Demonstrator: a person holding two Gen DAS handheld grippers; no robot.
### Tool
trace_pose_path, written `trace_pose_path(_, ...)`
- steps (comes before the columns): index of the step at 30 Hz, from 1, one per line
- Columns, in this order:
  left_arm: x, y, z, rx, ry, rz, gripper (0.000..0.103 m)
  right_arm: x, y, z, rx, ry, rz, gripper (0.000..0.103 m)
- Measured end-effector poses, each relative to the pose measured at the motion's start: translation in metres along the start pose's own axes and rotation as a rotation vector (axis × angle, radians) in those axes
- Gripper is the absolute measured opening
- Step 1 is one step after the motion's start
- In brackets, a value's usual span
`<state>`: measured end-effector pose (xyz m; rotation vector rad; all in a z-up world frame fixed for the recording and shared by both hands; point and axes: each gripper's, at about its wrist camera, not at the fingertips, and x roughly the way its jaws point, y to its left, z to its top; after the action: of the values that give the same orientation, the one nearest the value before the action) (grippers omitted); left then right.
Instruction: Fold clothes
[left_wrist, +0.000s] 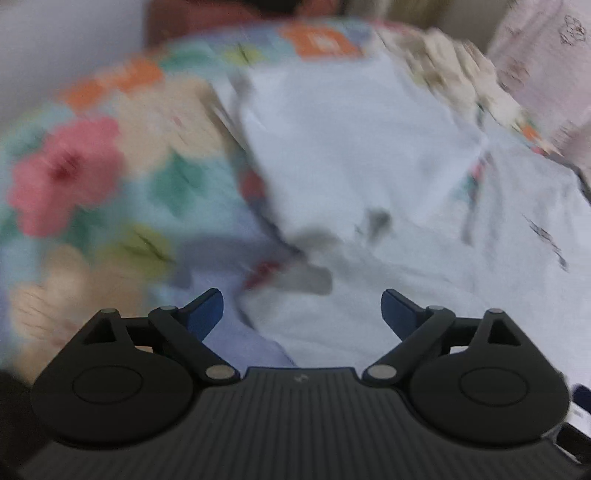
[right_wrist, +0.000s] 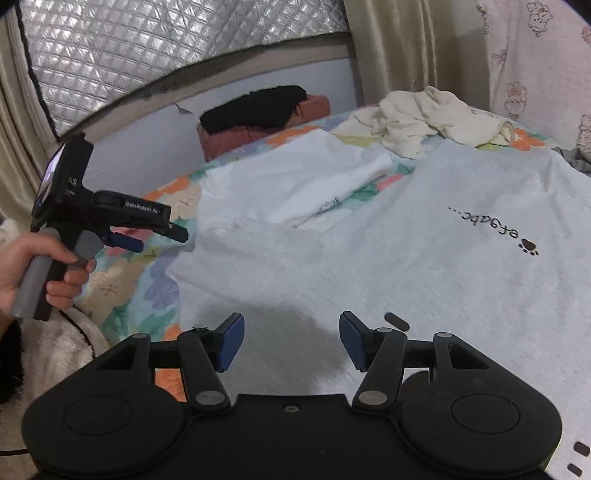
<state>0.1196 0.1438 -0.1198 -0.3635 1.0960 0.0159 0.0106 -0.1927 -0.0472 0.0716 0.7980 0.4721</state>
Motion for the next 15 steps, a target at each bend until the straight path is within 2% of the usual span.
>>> trace_pose_path(3,0.024,0.004,-0.008,-0.038,0.074,0.014,0.093,0.005,0.001,-0.004,0.031,0.025,-0.032,0.063)
trace_pose_path(6,0.032,0.008,-0.015,-0.062,0.058,0.012,0.091,0.012,0.004,-0.007,0.016,0.050,-0.077,0.063)
trace_pose_path(7,0.031,0.009,-0.016,-0.068,0.038,0.005,0.080,0.014,0.006,-0.009,0.016,0.057,-0.083,0.063)
trace_pose_path(8,0.028,0.009,-0.016,-0.072,0.009,-0.005,0.051,0.015,0.007,-0.011,0.021,0.063,-0.083,0.064)
trace_pose_path(9,0.025,0.009,-0.016,-0.073,-0.009,-0.016,0.035,0.016,0.007,-0.014,0.028,0.067,-0.080,0.064)
trace_pose_path(10,0.024,0.009,-0.016,-0.074,-0.014,-0.039,0.005,0.018,0.007,-0.017,0.035,0.071,-0.077,0.064)
trace_pose_path(12,0.021,0.009,-0.018,-0.083,-0.023,-0.091,0.001,0.021,0.006,-0.022,0.043,0.077,-0.083,0.064)
trace_pose_path(14,0.010,0.008,-0.020,-0.079,-0.071,-0.123,0.001,0.026,0.005,-0.025,0.041,0.085,-0.100,0.064)
trace_pose_path(15,0.002,0.007,-0.020,-0.074,-0.097,-0.162,0.001,0.026,0.004,-0.027,0.037,0.090,-0.116,0.064)
